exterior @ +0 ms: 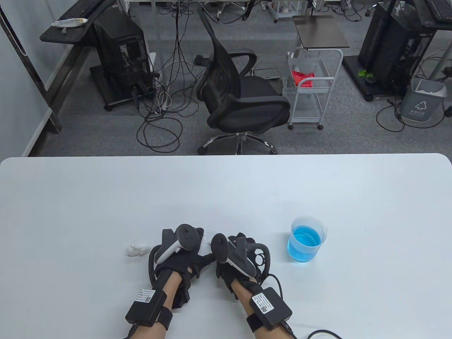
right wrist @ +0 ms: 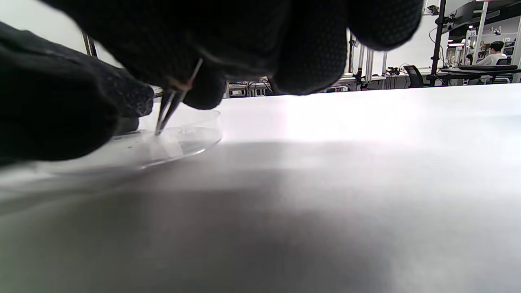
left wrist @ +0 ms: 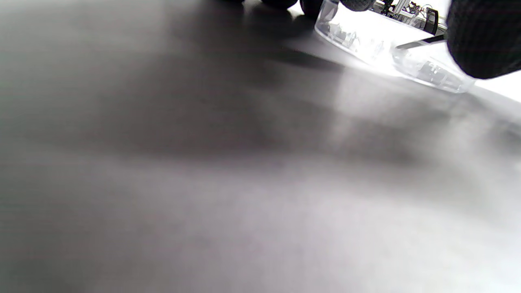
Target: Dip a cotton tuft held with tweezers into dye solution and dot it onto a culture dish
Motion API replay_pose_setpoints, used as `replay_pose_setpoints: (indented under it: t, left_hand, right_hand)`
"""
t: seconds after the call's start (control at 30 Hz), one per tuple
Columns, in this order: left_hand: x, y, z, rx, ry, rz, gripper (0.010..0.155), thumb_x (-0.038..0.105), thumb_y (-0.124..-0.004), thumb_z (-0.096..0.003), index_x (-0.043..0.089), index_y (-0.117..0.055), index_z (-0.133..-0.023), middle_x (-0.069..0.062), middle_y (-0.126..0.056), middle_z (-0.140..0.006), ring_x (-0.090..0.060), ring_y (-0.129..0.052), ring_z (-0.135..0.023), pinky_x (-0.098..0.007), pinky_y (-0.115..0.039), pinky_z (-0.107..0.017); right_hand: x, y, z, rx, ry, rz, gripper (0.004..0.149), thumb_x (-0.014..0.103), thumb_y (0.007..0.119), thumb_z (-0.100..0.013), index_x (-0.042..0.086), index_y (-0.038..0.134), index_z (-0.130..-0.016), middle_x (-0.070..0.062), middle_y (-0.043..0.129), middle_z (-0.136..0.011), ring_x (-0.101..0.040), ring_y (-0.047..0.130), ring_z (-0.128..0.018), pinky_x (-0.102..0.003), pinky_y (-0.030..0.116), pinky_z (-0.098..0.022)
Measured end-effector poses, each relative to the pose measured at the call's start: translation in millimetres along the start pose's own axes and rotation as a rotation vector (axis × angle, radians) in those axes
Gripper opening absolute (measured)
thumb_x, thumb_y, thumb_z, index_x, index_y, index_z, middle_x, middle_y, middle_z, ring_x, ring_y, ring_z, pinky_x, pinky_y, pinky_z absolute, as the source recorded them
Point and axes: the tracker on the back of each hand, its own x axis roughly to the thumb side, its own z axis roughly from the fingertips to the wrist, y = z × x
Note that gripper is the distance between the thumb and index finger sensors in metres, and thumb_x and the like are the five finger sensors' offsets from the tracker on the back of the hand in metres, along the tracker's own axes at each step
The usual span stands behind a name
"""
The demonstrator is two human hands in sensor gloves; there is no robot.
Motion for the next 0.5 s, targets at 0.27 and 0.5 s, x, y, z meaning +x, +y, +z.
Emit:
replay_pose_setpoints:
  t: [0.27, 0.5]
  left_hand:
    - [0.1, 0.1, -0.3, -0.001, 0.000, 0.000, 0.093, 0.077, -0.067, -0.0448, 0.039, -0.016, -0.112, 0.011, -0.015, -0.120, -0.023, -0.016, -0.117, -0.045, -0.026, -0.082]
    - [0.1, 0.1, -0.2, 0.000, 0.000, 0.000, 0.093, 0.077, -0.067, -0.0447, 0.039, -0.016, -0.112, 0.010, -0.015, -0.120, -0.022, -0.016, -0.117, -0.045, -0.026, -0.082]
  right_hand:
    - [0.6, -1.1, 0.1, -0.017, -0.008, -0.007, 0.032, 0.032, 0.091, -0.040, 0.022, 0.099, -0.069, 0.001, 0.099, -0.045, -0.022, 0.095, -0.061, -0.056, 0.069, -0.057]
    - [1.4, -0.2, -0.5, -0.005, -0.008, -0.005, 0.032, 0.032, 0.091, -0.040, 0.022, 0.099, -0.069, 0.001, 0.099, -0.045, -0.022, 0.095, -0.061, -0.056, 0.069, -0.057]
